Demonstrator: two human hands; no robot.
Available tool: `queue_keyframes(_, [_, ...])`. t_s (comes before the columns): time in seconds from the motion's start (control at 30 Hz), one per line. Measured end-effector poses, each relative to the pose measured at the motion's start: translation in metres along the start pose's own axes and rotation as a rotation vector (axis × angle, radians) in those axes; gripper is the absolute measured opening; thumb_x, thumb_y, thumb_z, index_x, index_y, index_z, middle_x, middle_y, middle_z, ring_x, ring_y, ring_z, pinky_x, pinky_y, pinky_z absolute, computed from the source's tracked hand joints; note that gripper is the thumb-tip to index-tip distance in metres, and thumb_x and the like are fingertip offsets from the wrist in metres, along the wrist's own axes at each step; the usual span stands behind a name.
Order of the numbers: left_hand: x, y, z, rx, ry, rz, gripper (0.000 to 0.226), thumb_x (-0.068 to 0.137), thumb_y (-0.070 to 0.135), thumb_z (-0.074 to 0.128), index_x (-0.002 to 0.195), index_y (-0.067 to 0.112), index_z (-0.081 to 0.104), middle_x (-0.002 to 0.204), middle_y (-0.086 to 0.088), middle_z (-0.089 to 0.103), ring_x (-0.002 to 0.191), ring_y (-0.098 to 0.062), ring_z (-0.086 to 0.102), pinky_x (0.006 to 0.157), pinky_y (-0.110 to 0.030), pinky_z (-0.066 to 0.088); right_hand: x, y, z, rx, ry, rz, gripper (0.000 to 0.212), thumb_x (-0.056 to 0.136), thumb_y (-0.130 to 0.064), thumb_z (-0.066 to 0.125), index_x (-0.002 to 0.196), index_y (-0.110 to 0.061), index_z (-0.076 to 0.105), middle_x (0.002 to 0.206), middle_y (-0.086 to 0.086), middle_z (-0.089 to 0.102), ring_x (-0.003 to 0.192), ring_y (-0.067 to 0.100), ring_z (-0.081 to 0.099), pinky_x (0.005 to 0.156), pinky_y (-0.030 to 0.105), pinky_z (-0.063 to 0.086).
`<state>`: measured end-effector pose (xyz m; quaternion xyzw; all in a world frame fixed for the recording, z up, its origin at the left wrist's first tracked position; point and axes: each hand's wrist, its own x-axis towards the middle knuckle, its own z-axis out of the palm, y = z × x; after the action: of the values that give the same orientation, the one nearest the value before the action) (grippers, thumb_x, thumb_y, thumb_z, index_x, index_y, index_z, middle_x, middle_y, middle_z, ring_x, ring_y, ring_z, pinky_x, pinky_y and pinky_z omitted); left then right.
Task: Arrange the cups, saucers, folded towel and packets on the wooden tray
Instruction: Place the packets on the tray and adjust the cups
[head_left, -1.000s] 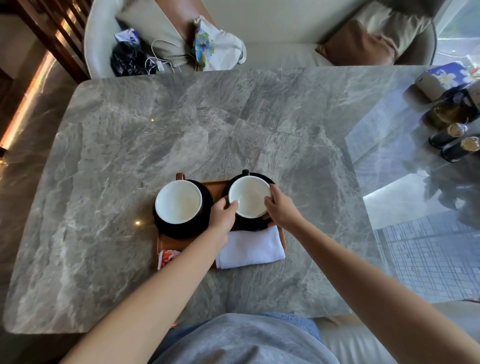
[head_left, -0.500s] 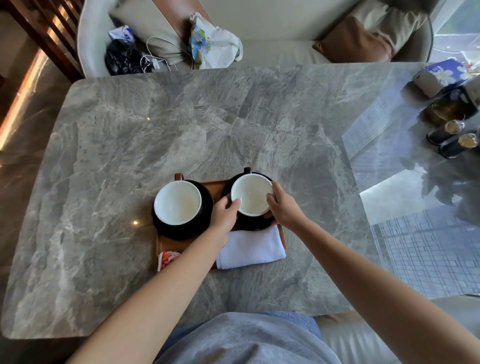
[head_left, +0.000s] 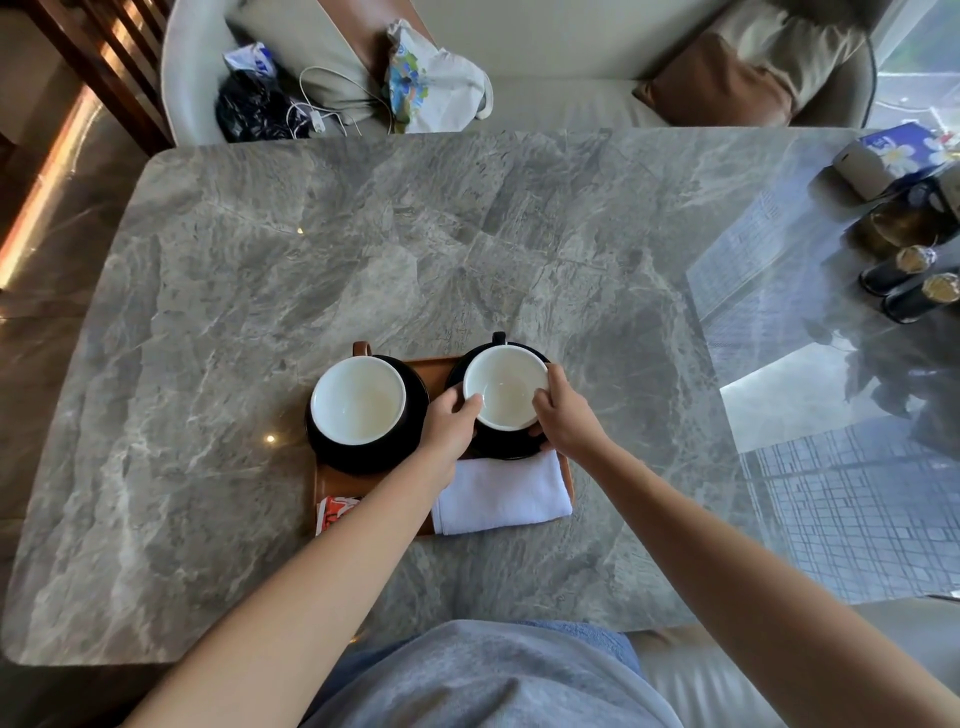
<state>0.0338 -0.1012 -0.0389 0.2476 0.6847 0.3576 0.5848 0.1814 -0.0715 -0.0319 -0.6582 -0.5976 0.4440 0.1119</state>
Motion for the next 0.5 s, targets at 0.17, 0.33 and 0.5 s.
queue_keyframes(0.17, [0.000,0.000,-0.002,-0.005,-0.047,-0.009,0.039,0.095,0.022,0.047,0.134,0.018,0.047,0.124,-0.001,0.058,0.111,-0.014,0.053,0.096,-0.031,0.046,-0.001,0.002,0.000,0.024,0.009,-0.011,0.015,0.092,-0.016,0.033,0.105,-0.010,0.038,0.092,0.022,0.062,0.077,0.039,0.065,0.070,0.059,0.053])
queue_keyframes(0.33, [-0.003,0.002,-0.004,-0.027,-0.057,-0.009,0.039,0.095,0.022,0.049,0.133,0.017,0.049,0.123,-0.002,0.058,0.111,-0.014,0.053,0.094,-0.030,0.046,0.000,0.004,0.000,0.069,-0.003,-0.002,0.018,0.094,-0.018,0.035,0.109,-0.010,0.039,0.096,0.021,0.061,0.083,0.039,0.064,0.074,0.059,0.053])
queue_keyframes(0.5, [-0.017,-0.003,-0.010,-0.012,-0.101,0.022,0.038,0.090,0.019,0.057,0.126,0.010,0.053,0.116,-0.003,0.062,0.105,-0.012,0.058,0.081,-0.021,0.047,-0.015,0.016,-0.006,0.113,0.173,-0.109,0.035,0.097,-0.036,0.043,0.129,-0.024,0.037,0.101,-0.004,0.059,0.087,0.016,0.060,0.073,0.038,0.051])
